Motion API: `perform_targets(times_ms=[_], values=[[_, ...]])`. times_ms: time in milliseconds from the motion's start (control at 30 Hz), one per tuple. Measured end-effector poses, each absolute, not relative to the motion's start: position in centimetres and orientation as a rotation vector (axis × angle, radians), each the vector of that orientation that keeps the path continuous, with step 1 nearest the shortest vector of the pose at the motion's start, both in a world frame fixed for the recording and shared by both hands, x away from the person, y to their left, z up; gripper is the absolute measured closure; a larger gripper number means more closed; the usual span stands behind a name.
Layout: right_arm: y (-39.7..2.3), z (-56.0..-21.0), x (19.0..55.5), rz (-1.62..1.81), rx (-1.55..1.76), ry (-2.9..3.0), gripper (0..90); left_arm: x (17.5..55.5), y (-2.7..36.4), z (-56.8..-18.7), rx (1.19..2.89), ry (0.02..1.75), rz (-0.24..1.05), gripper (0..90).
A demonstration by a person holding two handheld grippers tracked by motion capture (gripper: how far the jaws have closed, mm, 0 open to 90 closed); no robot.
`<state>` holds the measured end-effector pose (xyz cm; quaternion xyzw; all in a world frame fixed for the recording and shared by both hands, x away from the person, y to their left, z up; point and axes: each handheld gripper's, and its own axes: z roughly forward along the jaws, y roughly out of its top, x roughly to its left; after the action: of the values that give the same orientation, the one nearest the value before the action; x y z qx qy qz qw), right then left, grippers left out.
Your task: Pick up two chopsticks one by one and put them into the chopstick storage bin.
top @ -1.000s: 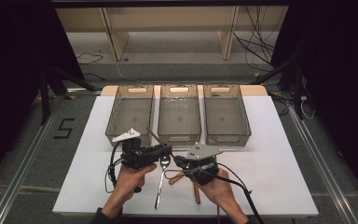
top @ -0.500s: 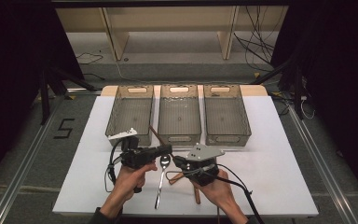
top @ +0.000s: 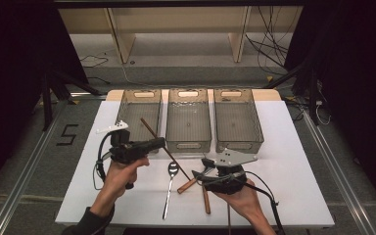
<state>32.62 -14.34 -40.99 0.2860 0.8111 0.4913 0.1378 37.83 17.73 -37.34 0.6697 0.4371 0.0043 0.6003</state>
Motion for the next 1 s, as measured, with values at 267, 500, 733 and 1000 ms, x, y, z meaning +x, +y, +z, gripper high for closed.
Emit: perform_targets(times_ms=[267, 500, 733, 1000], values=[[-17.3, -41.2, 32.6, 1.445, 0.912, 2.276, 32.0, 40.2, 20.3, -34.1, 1.591, 1.046, 0.100, 84.3], [-19.0, -41.6, 32.7, 1.455, 0.974, 2.246, 27.7, 42.4, 22.3, -31.8, 1.600, 1.087, 0.155, 84.3], [-20.2, -42.1, 32.6, 1.452, 1.022, 2.228, 24.7, 44.9, 23.8, -30.9, 1.603, 1.151, 0.203, 84.3], [-20.9, -42.3, 32.5, 1.464, 1.042, 2.199, 20.3, 46.9, 24.4, -31.2, 1.607, 1.201, 0.239, 84.3]])
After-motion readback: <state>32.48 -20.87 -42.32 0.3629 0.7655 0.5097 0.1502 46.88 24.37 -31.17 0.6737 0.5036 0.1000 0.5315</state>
